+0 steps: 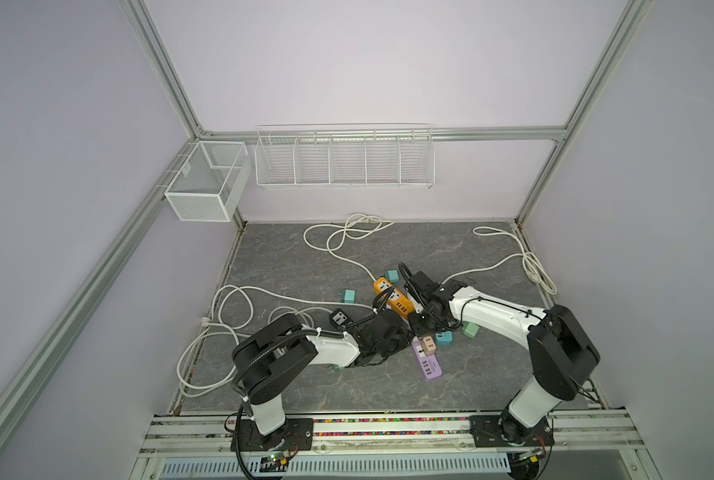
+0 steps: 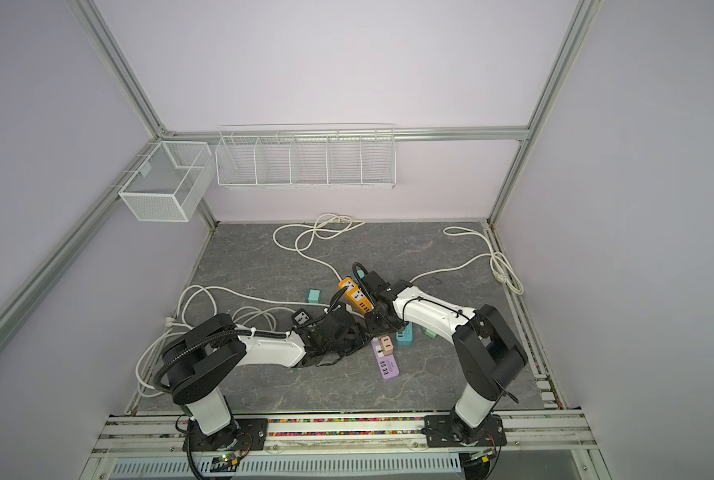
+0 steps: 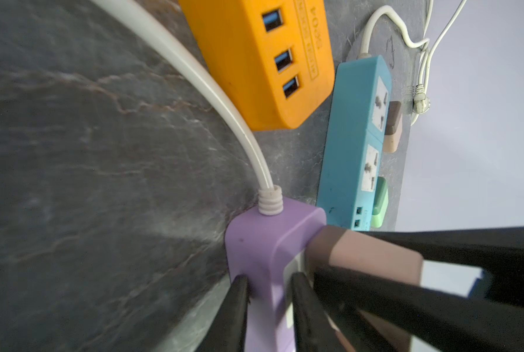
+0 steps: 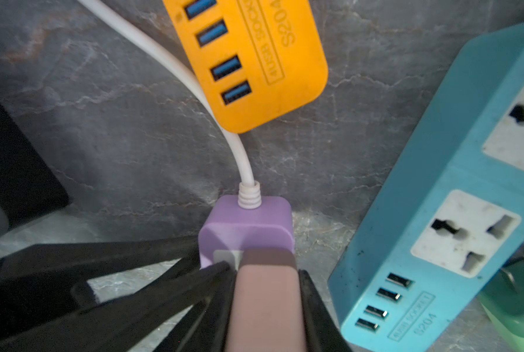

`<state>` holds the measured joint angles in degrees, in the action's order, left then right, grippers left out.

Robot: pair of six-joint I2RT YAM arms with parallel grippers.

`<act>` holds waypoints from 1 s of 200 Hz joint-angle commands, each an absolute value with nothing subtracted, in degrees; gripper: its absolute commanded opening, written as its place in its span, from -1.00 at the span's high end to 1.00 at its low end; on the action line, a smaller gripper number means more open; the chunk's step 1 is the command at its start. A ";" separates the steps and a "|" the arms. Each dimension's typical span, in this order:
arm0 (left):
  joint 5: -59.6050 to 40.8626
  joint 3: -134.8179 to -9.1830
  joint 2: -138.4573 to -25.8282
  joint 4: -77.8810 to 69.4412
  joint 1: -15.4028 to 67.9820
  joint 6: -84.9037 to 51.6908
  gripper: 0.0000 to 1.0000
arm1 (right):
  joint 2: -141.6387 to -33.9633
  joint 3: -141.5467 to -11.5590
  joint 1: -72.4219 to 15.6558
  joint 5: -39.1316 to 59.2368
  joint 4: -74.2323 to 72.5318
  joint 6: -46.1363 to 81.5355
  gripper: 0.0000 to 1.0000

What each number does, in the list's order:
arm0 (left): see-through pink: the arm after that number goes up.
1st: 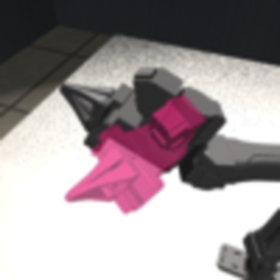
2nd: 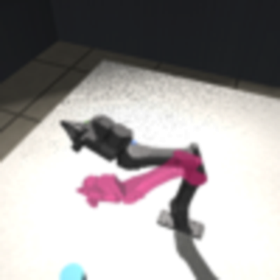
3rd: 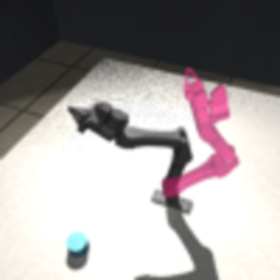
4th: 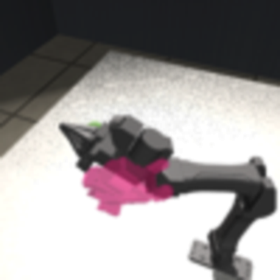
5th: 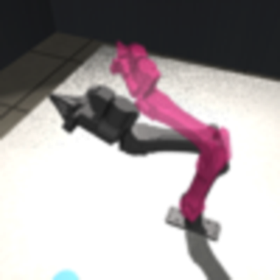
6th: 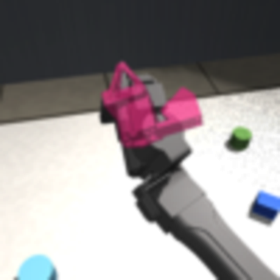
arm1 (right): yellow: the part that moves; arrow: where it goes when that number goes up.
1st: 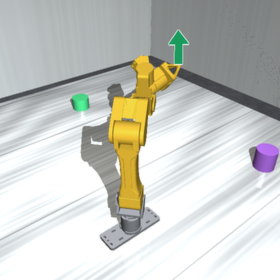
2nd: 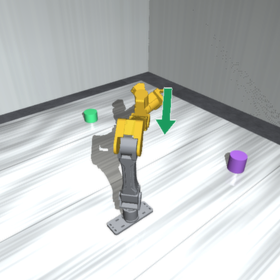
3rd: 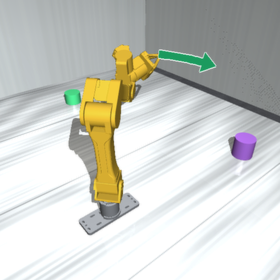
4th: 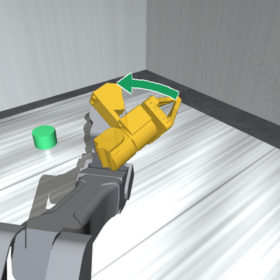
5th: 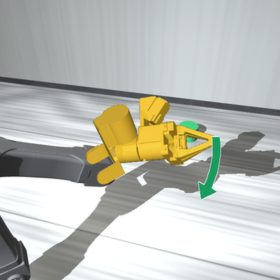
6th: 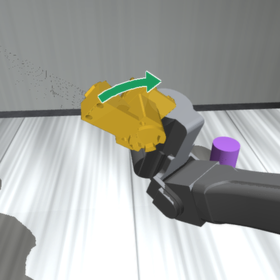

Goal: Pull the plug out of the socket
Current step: 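Close the right gripper on the beige adapter while the left holds the purple strip, then pull the beige adapter out with the right gripper while the left steadies the purple strip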

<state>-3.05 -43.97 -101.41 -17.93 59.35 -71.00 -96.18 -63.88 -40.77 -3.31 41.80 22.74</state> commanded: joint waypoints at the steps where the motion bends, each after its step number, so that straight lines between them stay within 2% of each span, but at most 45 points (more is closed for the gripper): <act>1: -2.65 -41.63 -102.86 -14.37 59.15 -72.74 0.48 | -97.22 -64.16 -41.23 -3.78 40.65 21.93 0.49; 26: -3.04 -41.00 -103.10 -14.00 59.15 -73.04 0.48 | -96.79 -64.51 -41.50 -5.63 41.86 21.58 0.49; 56: -3.34 -41.24 -103.69 -13.15 59.15 -73.21 0.51 | -96.51 -64.24 -42.09 -2.20 40.41 22.28 0.49; 117: -3.53 -41.18 -104.24 -11.25 59.33 -73.83 0.52 | -95.63 -64.86 -40.62 -8.25 43.20 20.66 0.48; 157: -3.45 -41.47 -104.76 -10.25 59.33 -74.33 0.56 | -95.71 -65.29 -42.08 -4.48 41.87 21.73 0.50; 200: -4.30 -42.04 -105.65 -9.58 59.33 -74.53 0.59 | -94.41 -65.86 -39.92 -8.83 44.27 20.04 0.49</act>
